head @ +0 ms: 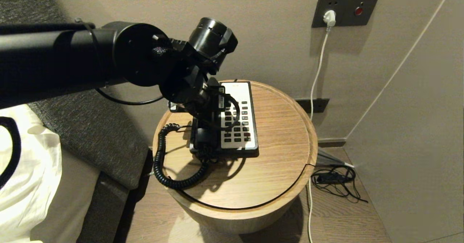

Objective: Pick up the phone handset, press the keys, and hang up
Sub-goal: Pick up the desk phone handset

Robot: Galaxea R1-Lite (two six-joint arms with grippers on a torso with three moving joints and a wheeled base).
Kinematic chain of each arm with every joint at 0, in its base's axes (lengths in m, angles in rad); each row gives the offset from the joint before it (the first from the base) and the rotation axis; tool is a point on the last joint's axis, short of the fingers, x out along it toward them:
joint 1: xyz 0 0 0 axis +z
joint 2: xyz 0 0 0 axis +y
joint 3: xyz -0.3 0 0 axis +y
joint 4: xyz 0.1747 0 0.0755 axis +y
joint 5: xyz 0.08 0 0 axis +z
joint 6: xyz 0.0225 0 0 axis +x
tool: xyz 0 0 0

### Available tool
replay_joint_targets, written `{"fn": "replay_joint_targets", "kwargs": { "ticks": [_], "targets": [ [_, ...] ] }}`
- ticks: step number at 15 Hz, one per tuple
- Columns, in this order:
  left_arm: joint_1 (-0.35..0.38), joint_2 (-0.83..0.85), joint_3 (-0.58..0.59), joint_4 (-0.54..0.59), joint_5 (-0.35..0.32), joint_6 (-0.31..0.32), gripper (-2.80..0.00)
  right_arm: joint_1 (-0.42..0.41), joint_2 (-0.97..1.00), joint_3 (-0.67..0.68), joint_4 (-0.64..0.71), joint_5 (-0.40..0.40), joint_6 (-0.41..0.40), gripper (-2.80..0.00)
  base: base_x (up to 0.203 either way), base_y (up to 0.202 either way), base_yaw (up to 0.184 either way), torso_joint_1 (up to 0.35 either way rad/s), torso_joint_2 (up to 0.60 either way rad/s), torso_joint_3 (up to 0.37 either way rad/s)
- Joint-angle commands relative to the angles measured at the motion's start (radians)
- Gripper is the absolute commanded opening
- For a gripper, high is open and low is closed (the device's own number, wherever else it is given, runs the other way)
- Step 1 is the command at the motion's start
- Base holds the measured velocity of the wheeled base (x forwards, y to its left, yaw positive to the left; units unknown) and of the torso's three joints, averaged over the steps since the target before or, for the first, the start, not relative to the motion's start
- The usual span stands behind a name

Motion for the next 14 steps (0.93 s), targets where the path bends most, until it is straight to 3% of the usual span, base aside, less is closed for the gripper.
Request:
{"fn": "replay_joint_targets", "kwargs": {
  "ticks": [1, 3, 4, 14],
  "targets": [
    [0.000, 0.005, 0.000, 0.003, 0.006, -0.003, 0.00, 0.000, 0.002, 0.000, 0.000, 0.000, 0.001, -2.80, 0.000, 0.000, 0.000, 0.000, 0.00, 0.000],
    [0.001, 0.008, 0.000, 0.005, 0.010, -0.003, 0.00, 0.000, 0.002, -0.001, 0.002, 0.000, -0.001, -2.80, 0.000, 0.000, 0.000, 0.000, 0.00, 0.000],
    [0.001, 0.009, 0.000, 0.004, 0.013, -0.003, -2.80, 0.000, 0.002, -0.001, 0.002, 0.000, -0.001, -2.80, 0.000, 0.000, 0.000, 0.000, 0.00, 0.000],
    [-0.002, 0.006, 0.000, -0.001, 0.011, -0.006, -2.80, 0.000, 0.002, -0.001, 0.002, 0.002, -0.002, -2.80, 0.000, 0.000, 0.000, 0.000, 0.00, 0.000]
  ]
}}
